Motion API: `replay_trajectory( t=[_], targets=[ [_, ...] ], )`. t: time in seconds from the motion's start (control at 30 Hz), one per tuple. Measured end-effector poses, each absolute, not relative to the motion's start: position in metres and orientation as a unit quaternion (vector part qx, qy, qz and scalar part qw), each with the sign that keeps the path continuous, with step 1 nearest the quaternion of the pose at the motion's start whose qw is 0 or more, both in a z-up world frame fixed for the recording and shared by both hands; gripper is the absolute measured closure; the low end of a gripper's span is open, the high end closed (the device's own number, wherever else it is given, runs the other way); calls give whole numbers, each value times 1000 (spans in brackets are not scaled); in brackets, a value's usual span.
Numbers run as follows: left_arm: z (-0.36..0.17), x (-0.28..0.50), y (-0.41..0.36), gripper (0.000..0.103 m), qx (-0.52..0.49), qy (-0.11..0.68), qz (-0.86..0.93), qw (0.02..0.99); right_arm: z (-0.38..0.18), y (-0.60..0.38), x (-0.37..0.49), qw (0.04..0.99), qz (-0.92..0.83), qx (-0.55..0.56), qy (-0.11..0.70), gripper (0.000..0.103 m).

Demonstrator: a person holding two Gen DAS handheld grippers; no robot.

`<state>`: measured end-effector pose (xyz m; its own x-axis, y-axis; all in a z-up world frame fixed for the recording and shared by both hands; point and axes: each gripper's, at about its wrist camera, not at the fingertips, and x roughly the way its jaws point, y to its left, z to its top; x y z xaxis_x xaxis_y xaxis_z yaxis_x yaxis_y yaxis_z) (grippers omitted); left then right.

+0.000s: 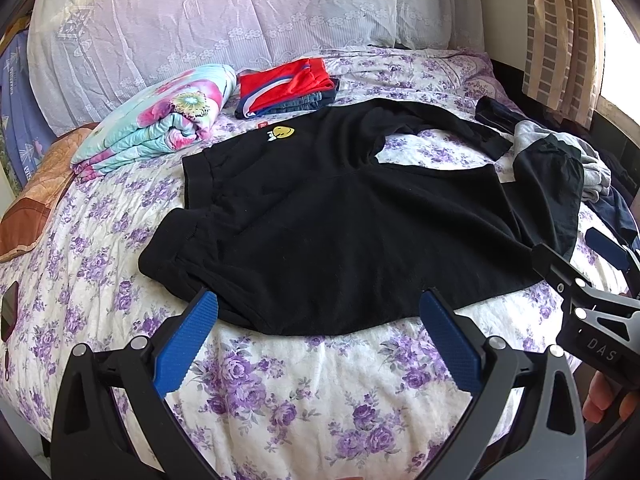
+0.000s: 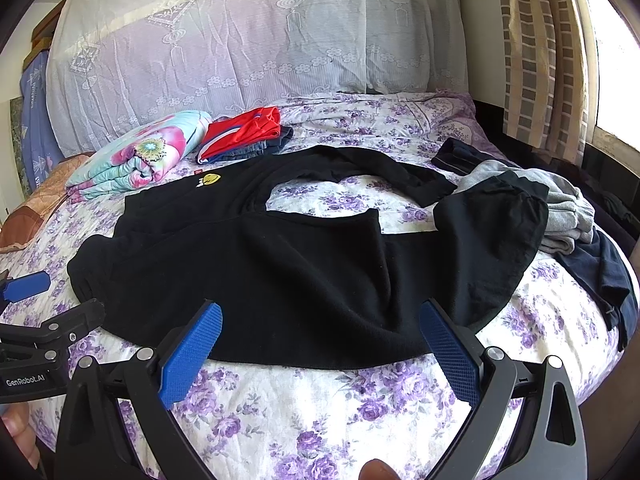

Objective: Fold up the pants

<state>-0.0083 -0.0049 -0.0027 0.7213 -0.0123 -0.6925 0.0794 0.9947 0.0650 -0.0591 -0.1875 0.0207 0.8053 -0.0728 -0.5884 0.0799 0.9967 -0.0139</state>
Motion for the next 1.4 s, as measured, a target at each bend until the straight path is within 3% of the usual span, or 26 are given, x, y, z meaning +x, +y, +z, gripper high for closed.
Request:
replay_trajectory(
  t=[1.17, 1.4],
  targets=[
    [-18, 8, 15, 4, 14, 399, -31, 916, 1, -177, -42, 942, -1, 4, 337, 3],
    [-3, 19, 90, 4, -12, 389, -5, 921, -7, -103, -42, 939, 76, -118, 315, 3]
  ],
)
